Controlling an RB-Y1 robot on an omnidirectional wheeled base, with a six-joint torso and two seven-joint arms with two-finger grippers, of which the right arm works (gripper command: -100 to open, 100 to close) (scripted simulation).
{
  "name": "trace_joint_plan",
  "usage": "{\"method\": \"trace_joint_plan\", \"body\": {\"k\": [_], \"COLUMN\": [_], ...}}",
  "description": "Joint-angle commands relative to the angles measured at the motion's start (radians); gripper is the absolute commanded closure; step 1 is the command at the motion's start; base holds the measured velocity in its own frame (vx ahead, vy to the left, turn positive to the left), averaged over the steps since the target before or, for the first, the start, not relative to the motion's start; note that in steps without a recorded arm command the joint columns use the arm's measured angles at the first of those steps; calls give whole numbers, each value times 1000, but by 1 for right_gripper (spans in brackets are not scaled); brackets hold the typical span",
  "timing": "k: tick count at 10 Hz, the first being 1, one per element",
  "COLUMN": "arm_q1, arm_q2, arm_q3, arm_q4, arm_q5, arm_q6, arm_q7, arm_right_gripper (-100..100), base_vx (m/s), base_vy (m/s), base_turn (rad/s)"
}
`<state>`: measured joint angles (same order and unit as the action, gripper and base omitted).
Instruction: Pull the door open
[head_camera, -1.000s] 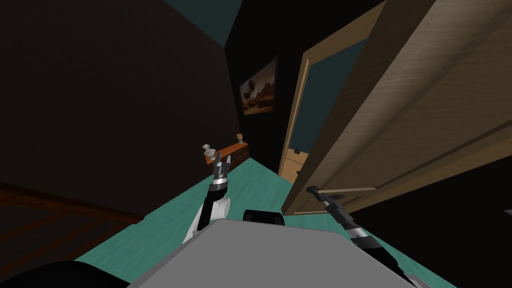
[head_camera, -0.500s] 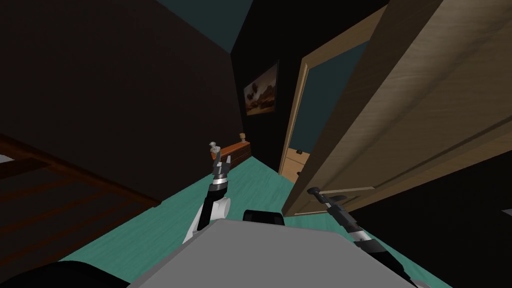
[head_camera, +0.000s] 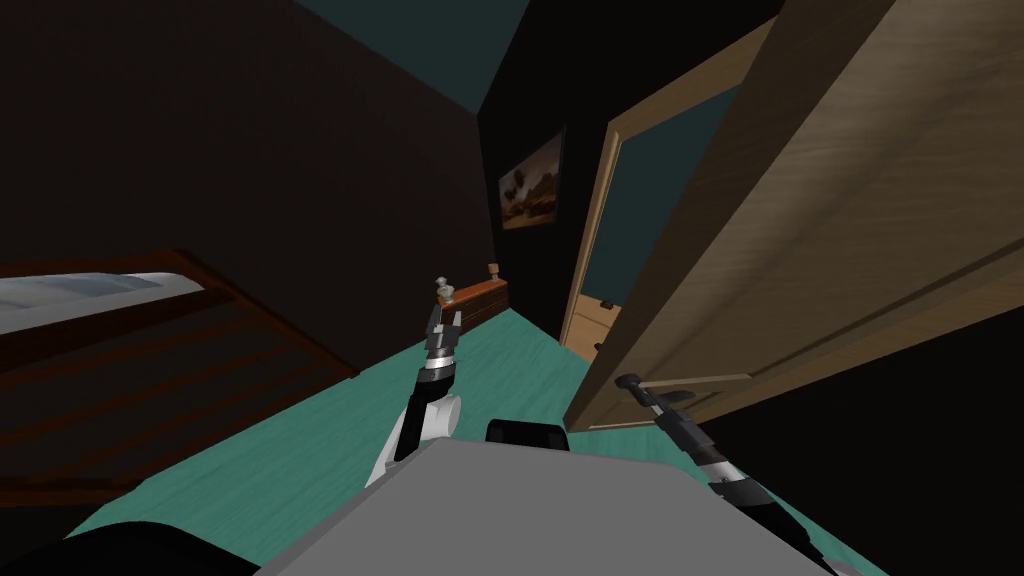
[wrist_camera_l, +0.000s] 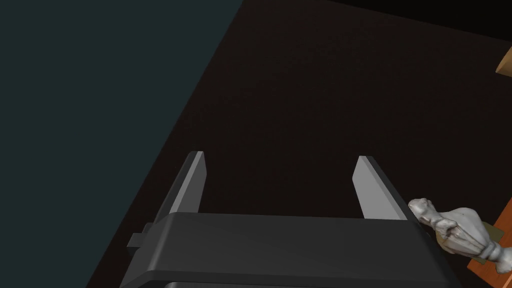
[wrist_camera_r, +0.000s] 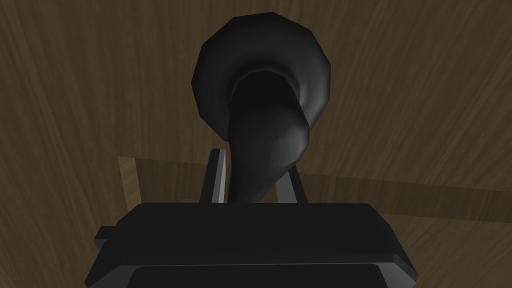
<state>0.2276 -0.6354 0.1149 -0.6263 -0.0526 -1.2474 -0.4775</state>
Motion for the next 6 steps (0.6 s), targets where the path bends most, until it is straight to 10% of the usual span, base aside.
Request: {"method": "trace_joint_plan", "body": {"k": [1,6], "arm_q1": [1,-8], "arm_q2": [-2,-6], "arm_q3": [1,5], "arm_q4": [4,28], "arm_q5": [1,3], "arm_q6": [-10,-30], "arm_q7": [-1,-5], "arm_right_gripper": [100,100], "base_vx": [-194,-194], "base_vy": [-78,-85], "base_turn": [171,144]}}
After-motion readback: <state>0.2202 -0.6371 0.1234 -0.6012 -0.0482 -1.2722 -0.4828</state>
